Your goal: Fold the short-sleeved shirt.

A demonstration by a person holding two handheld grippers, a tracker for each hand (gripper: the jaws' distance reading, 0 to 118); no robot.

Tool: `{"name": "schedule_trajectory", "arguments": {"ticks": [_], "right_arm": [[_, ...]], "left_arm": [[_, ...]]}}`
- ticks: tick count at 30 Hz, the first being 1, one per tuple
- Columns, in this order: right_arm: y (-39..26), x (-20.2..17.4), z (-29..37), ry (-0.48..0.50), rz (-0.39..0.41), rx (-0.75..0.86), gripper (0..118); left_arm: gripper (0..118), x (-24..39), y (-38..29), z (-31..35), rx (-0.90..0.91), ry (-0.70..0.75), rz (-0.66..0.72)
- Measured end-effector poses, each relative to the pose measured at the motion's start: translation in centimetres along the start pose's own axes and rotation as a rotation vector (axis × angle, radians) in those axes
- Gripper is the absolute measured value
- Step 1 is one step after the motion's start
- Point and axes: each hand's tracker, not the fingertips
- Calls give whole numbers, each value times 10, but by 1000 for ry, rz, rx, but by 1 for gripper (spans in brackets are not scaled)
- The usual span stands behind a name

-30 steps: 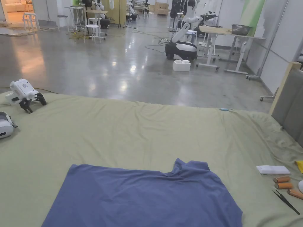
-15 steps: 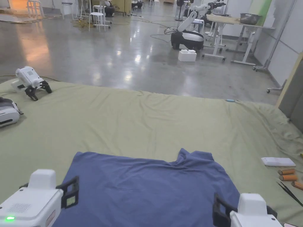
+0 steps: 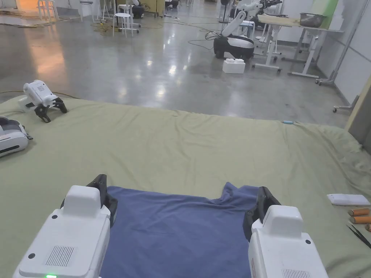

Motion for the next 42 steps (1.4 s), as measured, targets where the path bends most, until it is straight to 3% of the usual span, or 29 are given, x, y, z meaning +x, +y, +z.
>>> {"name": "schedule_trajectory", "arguments": {"ticks": [7,15,19,21,25,28,33,35,37,38,40,42], "right_arm": [[-14,2,-21,7,-19,-40,0],[-48,21,-64,-3,-19,-195,0],[-62,30,-78,-26,-9,-248,0],[-69,36,-85,-32,0,-277,0],[-82,46,-91,-57,15,-328,0],[-90,53,-92,-72,14,-355,0],[-102,62,-93,-87,9,-393,0],[-104,65,-93,-90,6,-407,0],[-106,70,-99,-93,0,-425,0],[-106,73,-102,-92,-7,-439,0],[-106,81,-119,-78,-26,-482,0],[-105,95,-146,-66,-17,-539,0]], "left_arm": [[0,-30,-21,-50,-123,37,62],[0,-103,-93,-226,-607,-56,150],[0,-120,-109,-290,-702,-95,175],[12,-126,-115,-318,-776,-103,203],[67,-129,-121,-358,-822,-114,250],[74,-118,-136,-375,-862,-113,205],[65,-93,-178,-387,-1054,-133,133],[46,-85,-173,-383,-991,-115,110],[14,-77,-170,-377,-961,-125,101],[14,-71,-170,-373,-938,-146,72],[1,-63,-173,-367,-926,-179,35],[0,-64,-173,-366,-927,-152,24]]}}
